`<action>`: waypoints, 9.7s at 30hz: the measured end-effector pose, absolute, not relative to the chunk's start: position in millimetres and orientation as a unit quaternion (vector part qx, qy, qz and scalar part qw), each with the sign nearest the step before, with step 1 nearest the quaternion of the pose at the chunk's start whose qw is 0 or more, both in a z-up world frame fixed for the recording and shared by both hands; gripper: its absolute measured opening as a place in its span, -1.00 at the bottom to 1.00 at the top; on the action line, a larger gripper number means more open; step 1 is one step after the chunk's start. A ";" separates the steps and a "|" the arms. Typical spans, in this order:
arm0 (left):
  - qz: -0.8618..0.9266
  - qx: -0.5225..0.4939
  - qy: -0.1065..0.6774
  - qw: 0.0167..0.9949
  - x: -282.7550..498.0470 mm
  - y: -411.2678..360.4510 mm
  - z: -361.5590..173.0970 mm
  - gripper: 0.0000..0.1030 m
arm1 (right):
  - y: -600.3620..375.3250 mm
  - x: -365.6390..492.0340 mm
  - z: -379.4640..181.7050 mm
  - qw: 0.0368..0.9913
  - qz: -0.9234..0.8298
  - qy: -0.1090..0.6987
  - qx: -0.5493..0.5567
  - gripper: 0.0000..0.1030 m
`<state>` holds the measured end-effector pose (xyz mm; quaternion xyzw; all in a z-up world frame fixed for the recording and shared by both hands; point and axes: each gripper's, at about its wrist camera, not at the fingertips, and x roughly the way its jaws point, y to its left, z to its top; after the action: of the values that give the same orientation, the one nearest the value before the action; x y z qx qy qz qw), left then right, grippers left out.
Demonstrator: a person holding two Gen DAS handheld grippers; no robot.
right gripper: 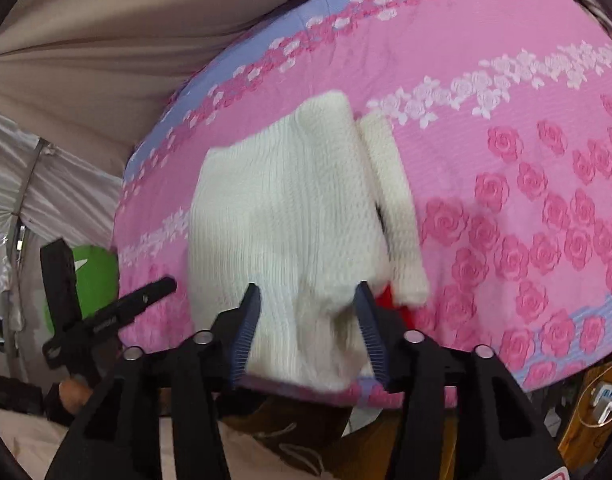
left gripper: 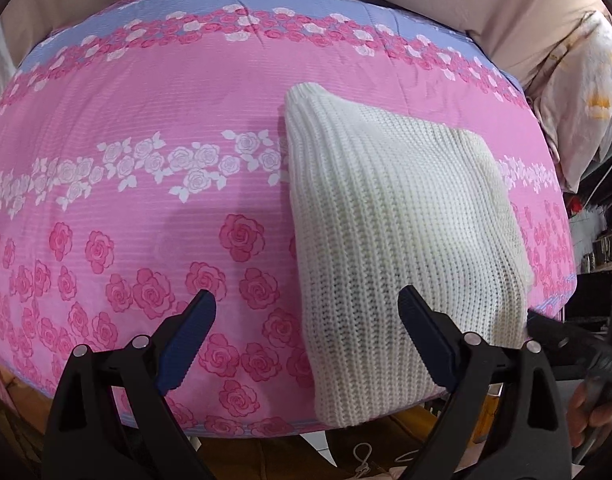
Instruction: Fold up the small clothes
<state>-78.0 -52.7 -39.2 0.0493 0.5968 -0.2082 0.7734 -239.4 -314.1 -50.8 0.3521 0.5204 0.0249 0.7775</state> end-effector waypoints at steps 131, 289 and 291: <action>-0.414 -0.091 0.567 0.706 -8.5 -147.8 58.3 -0.14 | -416.2 -183.6 -39.9 0.823 -0.083 0.427 0.364 -0.46; -0.035 0.091 0.485 0.869 -74.5 42.5 -21.8 0.70 | -269.2 -202.3 -85.0 0.867 -0.153 0.468 0.079 0.24; -0.036 0.090 0.484 0.870 -73.8 42.5 -22.0 0.70 | -268.0 -201.5 -85.4 0.867 -0.153 0.467 0.076 0.24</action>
<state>-73.8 42.5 -22.0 0.0900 0.4838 -0.0355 0.8698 -201.5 -268.0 -85.4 0.0765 0.4674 -0.1530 0.8673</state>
